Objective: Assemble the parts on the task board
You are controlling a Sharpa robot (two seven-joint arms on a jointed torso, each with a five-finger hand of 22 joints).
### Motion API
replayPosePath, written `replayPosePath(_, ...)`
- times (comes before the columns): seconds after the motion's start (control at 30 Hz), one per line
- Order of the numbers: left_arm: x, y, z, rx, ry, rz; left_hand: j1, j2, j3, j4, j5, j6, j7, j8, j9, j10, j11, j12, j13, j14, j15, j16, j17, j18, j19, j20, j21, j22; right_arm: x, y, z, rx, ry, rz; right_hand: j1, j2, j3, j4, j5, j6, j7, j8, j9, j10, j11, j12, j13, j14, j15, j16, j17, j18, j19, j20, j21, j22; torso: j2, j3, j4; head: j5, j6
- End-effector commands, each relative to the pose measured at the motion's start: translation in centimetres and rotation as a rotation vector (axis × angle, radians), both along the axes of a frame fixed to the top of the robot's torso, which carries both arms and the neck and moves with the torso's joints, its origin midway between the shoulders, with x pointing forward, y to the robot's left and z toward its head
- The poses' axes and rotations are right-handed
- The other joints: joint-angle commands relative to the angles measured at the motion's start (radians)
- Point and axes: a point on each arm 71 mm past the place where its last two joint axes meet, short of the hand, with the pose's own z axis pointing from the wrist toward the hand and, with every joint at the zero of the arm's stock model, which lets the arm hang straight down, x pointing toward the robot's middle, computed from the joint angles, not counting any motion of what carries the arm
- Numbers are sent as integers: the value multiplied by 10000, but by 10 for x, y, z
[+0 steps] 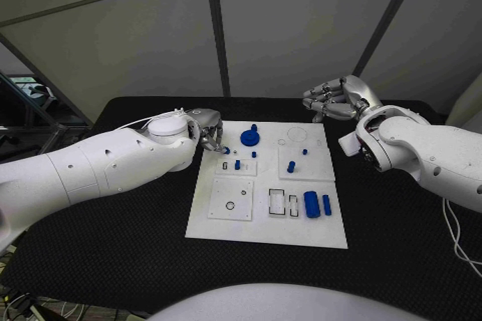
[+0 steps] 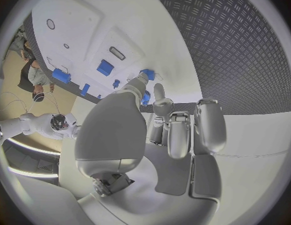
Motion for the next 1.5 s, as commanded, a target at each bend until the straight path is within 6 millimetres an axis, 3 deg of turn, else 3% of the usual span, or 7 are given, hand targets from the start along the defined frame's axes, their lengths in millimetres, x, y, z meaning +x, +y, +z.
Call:
replayPosePath(0.03, 1, 2, 1, 43, -116, 144, -23, 139, -189, 88, -1, -85, 10, 21, 31, -73, 28, -62, -8, 980, -62, -6, 2459, -661, 2, 1, -53, 1026, 0, 1, 1, 9, -16, 86, -106, -11, -7, 48, 14, -91, -7, 33, 12, -56, -17, 50, -14, 21, 60, -55, 14, 112, 26, 40, -55, -10, 0, 4, 0, 13, 3)
replayPosePath(0.23, 1, 3, 1, -114, -13, 230, 15, 224, -513, 290, 15, -213, 54, -116, 12, -234, 59, -222, -241, 968, -43, -28, 2425, -651, -15, 12, -121, 1008, 0, 1, 1, 7, -12, 85, -106, -11, -7, 48, 14, -91, -7, 33, 12, -56, -17, 50, -14, 21, 60, -55, 14, 112, 26, 40, -55, -10, -1, 6, -3, 20, 5)
replayPosePath(0.37, 1, 2, 1, -379, 18, 234, -82, 310, -948, 679, 40, -570, 286, -711, -388, -529, 240, -515, -642, 944, 97, -70, 2360, -635, -71, 105, -271, 949, 0, 1, 1, 6, -11, 83, -106, -11, -7, 48, 14, -91, -7, 33, 12, -56, -17, 50, -14, 21, 60, -55, 14, 112, 26, 40, -55, -10, -1, 8, -1, 16, 10)
replayPosePath(0.5, 1, 1, 1, -672, 140, 257, 16, 507, -1657, 1130, 50, -704, 580, -1596, -1177, -1215, 518, -1282, -1681, 890, 328, -158, 2228, -563, -221, 322, -667, 781, 0, 1, 1, 4, -3, 85, -106, -11, -7, 48, 14, -91, -7, 33, 12, -56, -17, 50, -14, 21, 60, -55, 14, 112, 26, 40, -55, -10, -4, 8, 3, 19, 32)
replayPosePath(0.7, 1, 0, -3, -509, 578, 307, -188, 687, -2155, 1168, 53, -633, 666, -2007, -1613, -1295, 588, -1397, -1864, 877, 399, -177, 2199, -534, -243, 400, -780, 756, 0, 1, 1, 0, 9, 84, -99, -11, -4, 48, 9, -105, -5, 35, 11, -66, -15, 63, -20, 16, 61, -61, 18, 113, 31, 42, -71, -20, 2, 9, -6, 20, 25)
replayPosePath(0.97, 2, -3, -8, -127, 1098, 452, -308, 735, -2446, 1167, 58, -482, 652, -2082, -1763, -1251, 590, -1323, -1787, 865, 405, -195, 2172, -536, -223, 415, -767, 783, 0, 1, 1, -2, 27, 95, -99, -11, -4, 48, 9, -105, -5, 35, 11, -66, -15, 63, -20, 16, 61, -61, 18, 113, 31, 42, -71, -20, 6, 8, -11, 30, 22)
replayPosePath(1.5, 5, -7, -10, 98, 1242, 684, -116, 862, -2701, 1152, 67, -163, 552, -1905, -1815, -1139, 511, -1103, -1544, 863, 346, -197, 2171, -541, -191, 377, -739, 831, 0, 2, 0, -4, 62, 119, -94, -7, -1, 49, 9, -108, -5, 40, 12, -67, -16, 73, -22, 17, 61, -63, 22, 113, 36, 42, -80, -26, 7, 1, -5, 15, -10)
